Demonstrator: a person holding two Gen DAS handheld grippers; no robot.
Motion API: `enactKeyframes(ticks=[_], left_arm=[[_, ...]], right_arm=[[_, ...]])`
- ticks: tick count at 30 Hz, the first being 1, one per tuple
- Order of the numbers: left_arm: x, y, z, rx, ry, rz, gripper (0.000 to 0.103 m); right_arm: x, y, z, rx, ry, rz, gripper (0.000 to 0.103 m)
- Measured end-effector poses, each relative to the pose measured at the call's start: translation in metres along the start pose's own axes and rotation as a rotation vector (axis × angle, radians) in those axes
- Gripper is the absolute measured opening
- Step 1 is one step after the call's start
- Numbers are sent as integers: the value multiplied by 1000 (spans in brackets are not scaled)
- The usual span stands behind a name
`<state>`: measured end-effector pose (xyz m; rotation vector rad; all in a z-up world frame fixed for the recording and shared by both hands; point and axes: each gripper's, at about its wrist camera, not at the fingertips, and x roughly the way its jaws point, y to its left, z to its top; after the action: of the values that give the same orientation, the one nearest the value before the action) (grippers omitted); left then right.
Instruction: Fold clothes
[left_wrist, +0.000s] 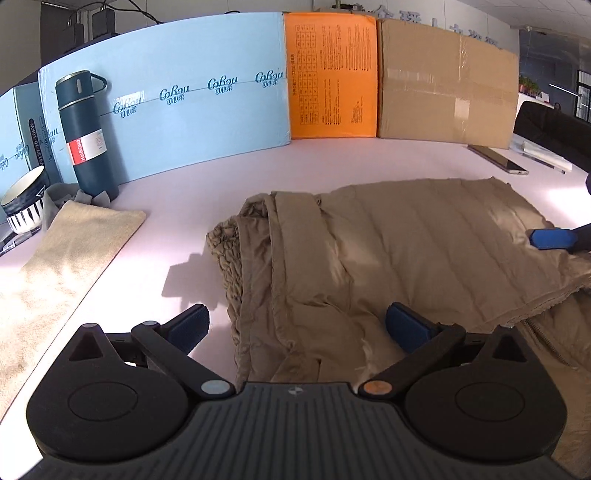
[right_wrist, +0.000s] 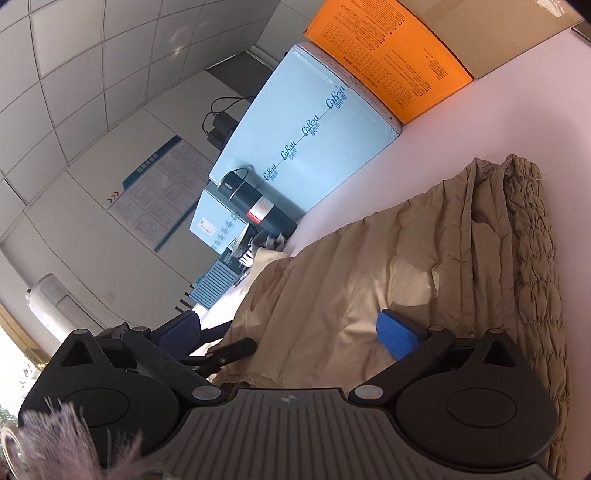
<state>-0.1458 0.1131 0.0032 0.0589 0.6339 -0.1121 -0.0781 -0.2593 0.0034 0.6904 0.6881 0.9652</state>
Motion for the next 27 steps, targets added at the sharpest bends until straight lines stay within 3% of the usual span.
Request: enactKeyframes(ticks=[3,12,15,18,21,23,27], left_arm=[[4,12,-3,-98,29,-30,103],[0,2,-1,-75,31,31,103],[-11,0,1,-57,-12,22,103],[-34,6,3,-51,-114,-9,103],[-56,24,3,-88,-215,-23,103],[-63,41,4,-129,-233,-10,103],[-54,73,2,-267,-150,27,103]], right_arm=[[0,-2,0,5,2,0,102],[2,3,-2,-27,8,-27,103],[-5,4,1,0,-21,-8,103],[-22,8,5,8,-79,2,103],[-48,11,13,-24,-150,-47,103],[-65,11,18,-45,-194,-90,103],[-89,2,24,-59,-231,-274,103]])
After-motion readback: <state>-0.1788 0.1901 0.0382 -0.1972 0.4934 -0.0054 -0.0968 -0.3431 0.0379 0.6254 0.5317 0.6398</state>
